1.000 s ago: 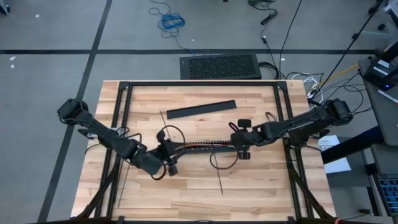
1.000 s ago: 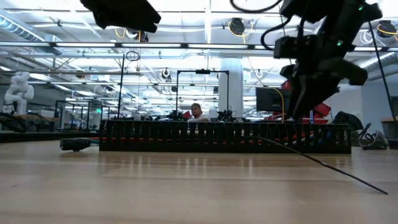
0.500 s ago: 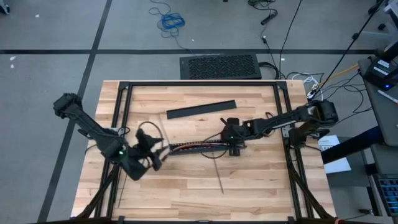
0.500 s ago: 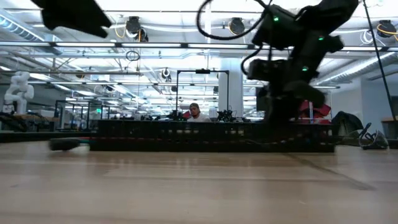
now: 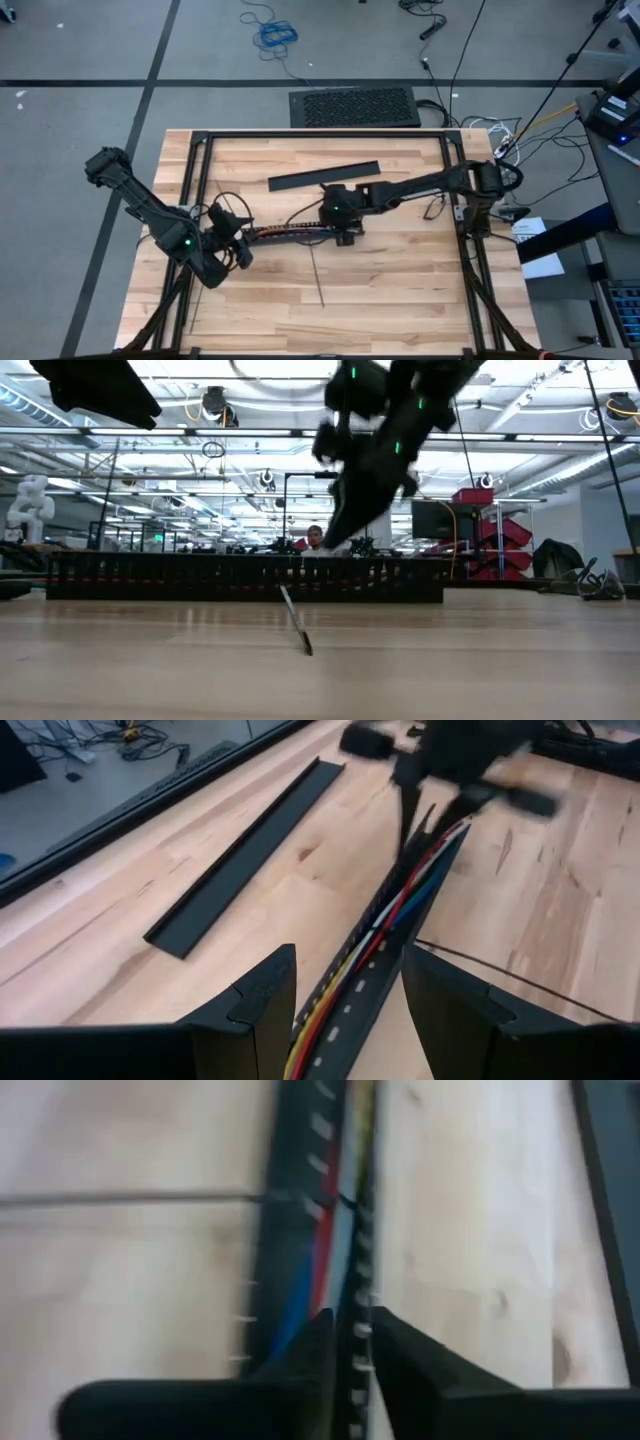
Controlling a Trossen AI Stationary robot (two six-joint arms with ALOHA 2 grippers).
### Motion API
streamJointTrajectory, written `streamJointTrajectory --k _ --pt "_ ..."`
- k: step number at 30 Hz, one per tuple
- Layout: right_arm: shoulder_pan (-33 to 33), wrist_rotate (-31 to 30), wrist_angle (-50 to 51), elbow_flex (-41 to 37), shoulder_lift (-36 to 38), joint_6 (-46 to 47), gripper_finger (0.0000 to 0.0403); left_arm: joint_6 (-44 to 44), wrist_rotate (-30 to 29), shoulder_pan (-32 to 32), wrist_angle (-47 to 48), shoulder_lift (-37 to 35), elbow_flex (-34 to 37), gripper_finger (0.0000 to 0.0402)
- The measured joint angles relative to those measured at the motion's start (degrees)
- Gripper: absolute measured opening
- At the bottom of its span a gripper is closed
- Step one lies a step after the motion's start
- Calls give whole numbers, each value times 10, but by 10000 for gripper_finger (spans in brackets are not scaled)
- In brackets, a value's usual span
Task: Ziptie cables
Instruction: Put the ziptied cables into the black cable duct, then insert the cover on the black cable duct
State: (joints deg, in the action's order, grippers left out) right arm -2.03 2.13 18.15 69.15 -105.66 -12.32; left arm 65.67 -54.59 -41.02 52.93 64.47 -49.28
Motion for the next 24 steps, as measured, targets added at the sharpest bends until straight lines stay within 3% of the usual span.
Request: streamJointTrajectory --k 4,9,18,24 --pt "9 12 68 40 30 -18 124 -7 6 0 2 0 0 180" --pt "-39 -77 67 51 74 -69 171 -59 17 19 -28 20 11 180" --pt "-254 19 62 49 -2 -117 159 -231 88 140 -209 100 49 180" --pt "-310 43 77 49 -51 -173 158 -398 248 239 -331 125 49 180"
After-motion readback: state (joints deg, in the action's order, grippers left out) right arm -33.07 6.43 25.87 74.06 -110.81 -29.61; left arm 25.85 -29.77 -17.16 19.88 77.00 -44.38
